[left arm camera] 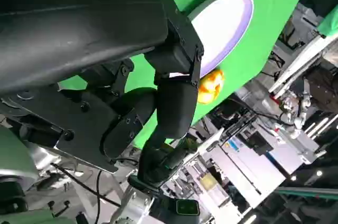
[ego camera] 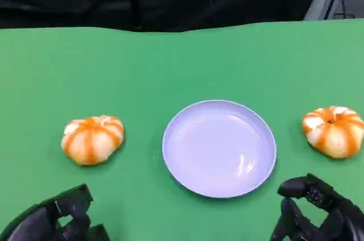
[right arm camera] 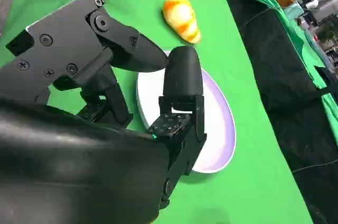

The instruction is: Grasp the bread from the table and place it into the plate.

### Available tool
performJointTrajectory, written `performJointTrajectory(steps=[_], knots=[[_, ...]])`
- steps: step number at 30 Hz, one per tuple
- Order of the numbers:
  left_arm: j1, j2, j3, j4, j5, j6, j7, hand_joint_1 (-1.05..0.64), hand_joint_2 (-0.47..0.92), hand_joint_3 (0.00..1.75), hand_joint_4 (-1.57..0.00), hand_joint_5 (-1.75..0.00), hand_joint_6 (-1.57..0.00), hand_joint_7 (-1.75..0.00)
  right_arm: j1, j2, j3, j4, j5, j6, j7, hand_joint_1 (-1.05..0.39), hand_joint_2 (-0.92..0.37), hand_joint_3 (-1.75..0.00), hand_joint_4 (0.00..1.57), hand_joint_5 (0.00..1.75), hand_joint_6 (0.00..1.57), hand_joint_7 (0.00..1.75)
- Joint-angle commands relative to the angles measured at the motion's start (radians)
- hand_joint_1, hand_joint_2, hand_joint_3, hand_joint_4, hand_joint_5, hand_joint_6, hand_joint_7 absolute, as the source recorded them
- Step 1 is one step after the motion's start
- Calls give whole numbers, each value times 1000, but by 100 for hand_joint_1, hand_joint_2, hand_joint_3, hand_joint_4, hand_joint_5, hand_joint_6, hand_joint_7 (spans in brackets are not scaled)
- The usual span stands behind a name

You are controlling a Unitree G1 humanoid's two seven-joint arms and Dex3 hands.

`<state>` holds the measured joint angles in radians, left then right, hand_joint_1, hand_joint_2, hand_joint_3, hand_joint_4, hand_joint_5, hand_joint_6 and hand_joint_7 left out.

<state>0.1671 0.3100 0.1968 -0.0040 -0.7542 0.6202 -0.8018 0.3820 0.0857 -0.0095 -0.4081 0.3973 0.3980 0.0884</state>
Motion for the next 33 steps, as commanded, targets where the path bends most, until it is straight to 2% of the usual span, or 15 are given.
performJointTrajectory(steps=[1,17,21,22,24,25,27,28,29,30,31,33], knots=[[3,11,7,5,3,-14,-24,-17,54,121,-84,-175,-76,-166,3,-7,-8,-8,9,1,-1,-17,-50,-113,96,156,87,135],[15,7,8,-22,21,-23,10,-16,54,121,-85,-175,-78,-164,5,-2,-6,-12,9,2,-8,-18,-51,-110,95,156,88,134],[41,-19,7,-71,74,-86,83,-13,52,120,-86,-175,-80,-147,5,-2,-5,-16,7,6,-12,-18,-50,-111,96,156,89,133],[50,-36,5,-86,111,-142,110,-12,51,120,-85,-175,-80,-144,5,-1,-5,-16,6,5,-14,-18,-50,-111,96,156,89,132],[63,-65,-1,-102,179,-255,142,-15,51,111,-78,-165,-79,-125,2,-1,-5,-12,8,0,-10,-17,-50,-111,96,156,89,132],[69,-71,-12,-106,242,-340,160,-17,57,100,-72,-154,-79,-106,1,-1,-5,-10,8,-2,-8,-17,-51,-112,95,157,88,132],[75,-76,-25,-102,313,-436,174,-26,78,54,-68,-127,-85,-62,-1,-2,-4,-8,8,-4,-6,-16,-51,-112,94,158,88,132],[84,-56,-48,-114,441,-530,232,-28,83,44,-68,-123,-87,-53,-2,-5,-5,-6,8,-2,-4,-16,-50,-113,94,158,88,132],[90,-43,-63,-121,533,-596,274,-37,88,35,-57,-93,-80,-34,-3,-7,-6,-5,9,-1,-2,-17,-51,-113,93,158,87,132],[93,-25,-79,-125,649,-685,328,-43,90,30,-55,-71,-78,-21,-4,-7,-7,-3,9,1,-2,-17,-51,-113,93,158,87,133],[95,-15,-89,-123,725,-747,365,-48,91,30,-40,-43,-70,-9,-5,-7,-7,-2,10,1,-3,-17,-51,-113,94,158,87,133],[83,7,-103,-99,867,-854,449,-56,92,30,-26,-21,-58,-2,-5,-7,-7,1,8,-2,0,-18,-51,-113,94,157,86,134]])
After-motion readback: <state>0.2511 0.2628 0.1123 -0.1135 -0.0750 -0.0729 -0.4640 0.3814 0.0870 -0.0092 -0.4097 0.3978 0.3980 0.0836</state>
